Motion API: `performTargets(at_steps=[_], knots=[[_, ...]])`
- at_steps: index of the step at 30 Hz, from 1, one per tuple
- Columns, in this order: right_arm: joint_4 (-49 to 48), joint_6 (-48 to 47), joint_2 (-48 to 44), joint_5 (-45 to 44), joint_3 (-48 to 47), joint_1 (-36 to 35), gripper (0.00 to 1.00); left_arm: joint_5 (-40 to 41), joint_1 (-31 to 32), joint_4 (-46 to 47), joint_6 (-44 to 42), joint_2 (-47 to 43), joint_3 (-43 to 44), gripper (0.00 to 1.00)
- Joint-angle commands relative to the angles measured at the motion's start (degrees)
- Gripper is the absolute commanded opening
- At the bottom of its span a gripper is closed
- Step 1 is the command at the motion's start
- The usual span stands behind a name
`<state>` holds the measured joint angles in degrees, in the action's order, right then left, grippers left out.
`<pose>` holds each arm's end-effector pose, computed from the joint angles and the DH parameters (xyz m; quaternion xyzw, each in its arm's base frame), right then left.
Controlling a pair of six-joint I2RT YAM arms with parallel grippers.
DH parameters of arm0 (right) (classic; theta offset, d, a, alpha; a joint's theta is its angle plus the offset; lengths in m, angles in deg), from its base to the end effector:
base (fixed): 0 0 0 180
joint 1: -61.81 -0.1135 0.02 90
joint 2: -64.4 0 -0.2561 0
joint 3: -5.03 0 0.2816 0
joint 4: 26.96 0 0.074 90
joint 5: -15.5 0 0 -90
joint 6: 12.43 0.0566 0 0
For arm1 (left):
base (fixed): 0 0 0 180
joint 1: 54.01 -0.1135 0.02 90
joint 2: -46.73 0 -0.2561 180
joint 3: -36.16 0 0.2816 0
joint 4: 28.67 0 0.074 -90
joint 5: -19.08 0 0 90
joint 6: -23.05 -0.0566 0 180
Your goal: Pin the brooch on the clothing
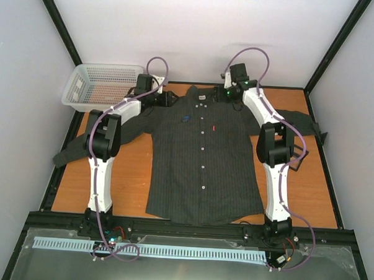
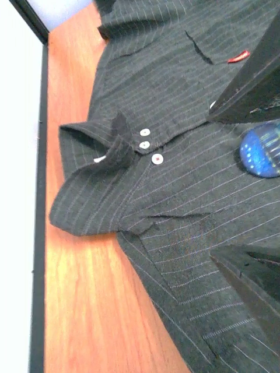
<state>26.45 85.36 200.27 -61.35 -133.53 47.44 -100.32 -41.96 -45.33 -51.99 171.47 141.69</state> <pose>0.5459 0.1532 0.2051 -0.0921 0.9319 0.1700 0.3069 0.5143 -0.1382 0.1590 0.0936 0.8640 -0.3225 0.3752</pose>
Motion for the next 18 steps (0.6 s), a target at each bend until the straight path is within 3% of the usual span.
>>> performTargets(at_steps=[1,9,18], knots=[[-0.94,1.16,-7.03,3.66,12.38,-1.14,0.84,-2.49,0.31,-4.34,0.62,7.87,7.62,0.58],[-7.76,1.79,-18.84,3.65,31.67,-1.17,0.89,2.79,-0.94,-19.84,-1.72,20.68,25.71,0.58],[-10.68,0.39,-25.82,2.38,40.13,-1.14,0.95,2.96,-3.79,-24.85,-6.02,24.09,30.22,0.60]])
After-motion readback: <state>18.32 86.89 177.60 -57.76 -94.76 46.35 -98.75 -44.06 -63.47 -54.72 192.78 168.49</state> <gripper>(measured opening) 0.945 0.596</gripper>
